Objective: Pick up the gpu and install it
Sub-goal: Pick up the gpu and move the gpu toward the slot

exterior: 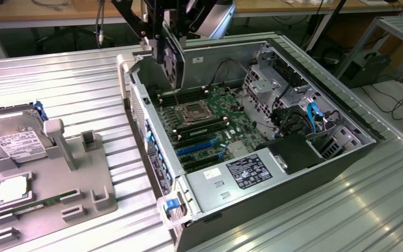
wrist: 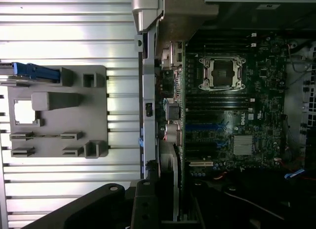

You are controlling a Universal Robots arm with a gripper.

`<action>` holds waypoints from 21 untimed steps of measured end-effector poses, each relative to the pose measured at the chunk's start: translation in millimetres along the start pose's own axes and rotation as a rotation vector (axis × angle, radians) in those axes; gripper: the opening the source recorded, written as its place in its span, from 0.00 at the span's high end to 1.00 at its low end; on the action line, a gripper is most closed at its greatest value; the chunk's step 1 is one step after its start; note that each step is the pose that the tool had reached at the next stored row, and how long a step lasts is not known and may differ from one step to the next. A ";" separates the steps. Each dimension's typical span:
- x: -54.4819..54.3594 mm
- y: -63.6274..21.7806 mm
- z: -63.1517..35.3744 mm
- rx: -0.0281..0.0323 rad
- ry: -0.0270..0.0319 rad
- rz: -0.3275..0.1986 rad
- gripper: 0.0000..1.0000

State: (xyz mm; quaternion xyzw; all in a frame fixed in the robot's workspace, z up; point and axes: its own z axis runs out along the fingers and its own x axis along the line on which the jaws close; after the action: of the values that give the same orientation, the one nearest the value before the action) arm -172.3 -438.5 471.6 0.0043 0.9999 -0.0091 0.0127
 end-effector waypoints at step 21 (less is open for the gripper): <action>-20.1 0.2 0.5 0.0000 0.0000 0.000 0.72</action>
State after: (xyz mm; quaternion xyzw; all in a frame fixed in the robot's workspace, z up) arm -152.2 -438.5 471.6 0.0043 0.9999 -0.0091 0.0127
